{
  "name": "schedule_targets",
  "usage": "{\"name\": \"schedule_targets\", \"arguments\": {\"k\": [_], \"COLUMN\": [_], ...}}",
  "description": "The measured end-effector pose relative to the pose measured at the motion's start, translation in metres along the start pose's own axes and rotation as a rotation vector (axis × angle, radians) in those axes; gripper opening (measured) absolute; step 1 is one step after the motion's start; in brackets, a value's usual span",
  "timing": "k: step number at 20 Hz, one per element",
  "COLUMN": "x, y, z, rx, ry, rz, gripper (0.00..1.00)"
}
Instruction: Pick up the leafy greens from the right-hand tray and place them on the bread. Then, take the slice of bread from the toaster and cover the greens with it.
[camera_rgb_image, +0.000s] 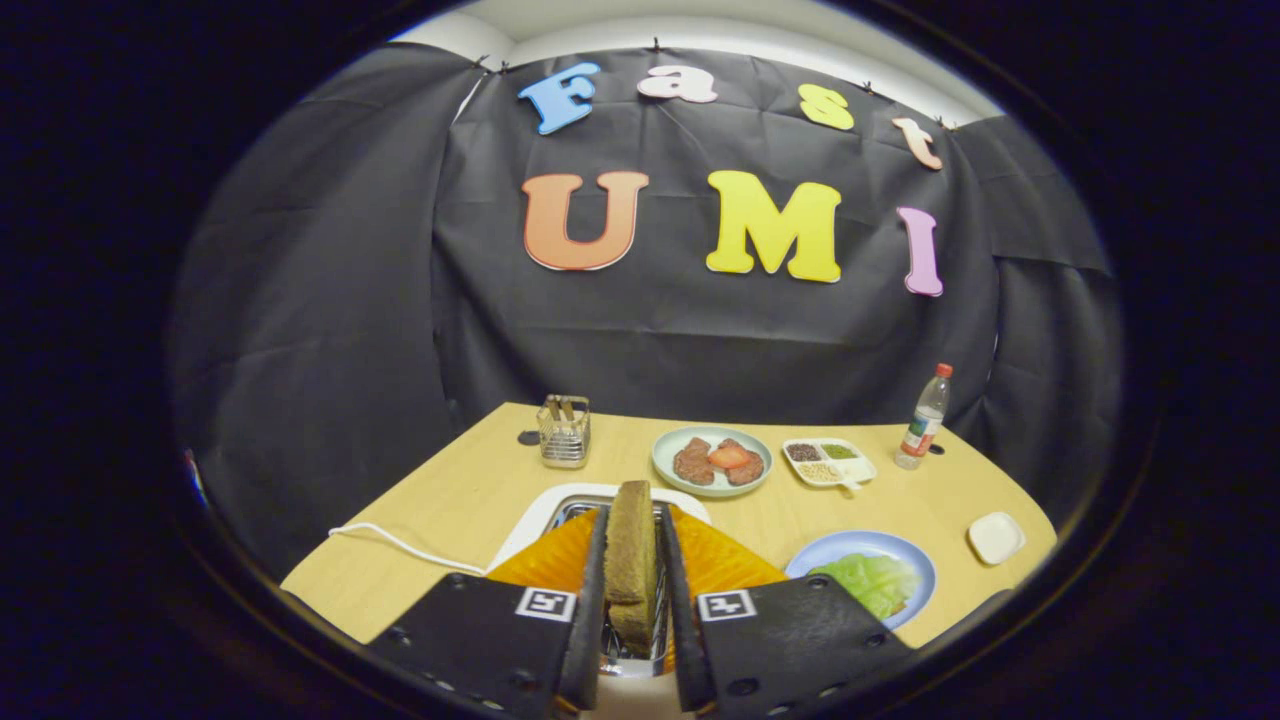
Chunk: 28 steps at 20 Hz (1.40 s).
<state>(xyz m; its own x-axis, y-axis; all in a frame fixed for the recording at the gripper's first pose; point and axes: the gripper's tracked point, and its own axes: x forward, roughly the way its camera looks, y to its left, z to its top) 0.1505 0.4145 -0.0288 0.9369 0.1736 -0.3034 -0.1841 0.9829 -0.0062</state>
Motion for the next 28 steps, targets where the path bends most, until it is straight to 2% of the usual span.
{"name": "schedule_targets", "arguments": {"k": [1,2,5,16,21,28], "x": [-0.001,-0.002,-0.005,-0.058,-0.073,-0.043], "y": [0.003,0.003,0.001,-0.023,-0.075,-0.163], "z": [0.001,0.001,0.003,0.087,0.094,0.036], "rx": [0.003,0.004,0.015,0.149,0.175,0.196], "ry": [-0.001,0.004,0.006,-0.131,-0.177,-0.133], "rz": [0.019,0.03,0.064,0.164,0.13,-0.018], "gripper": [0.15,0.15,0.01,0.01,0.01,0.01]}}
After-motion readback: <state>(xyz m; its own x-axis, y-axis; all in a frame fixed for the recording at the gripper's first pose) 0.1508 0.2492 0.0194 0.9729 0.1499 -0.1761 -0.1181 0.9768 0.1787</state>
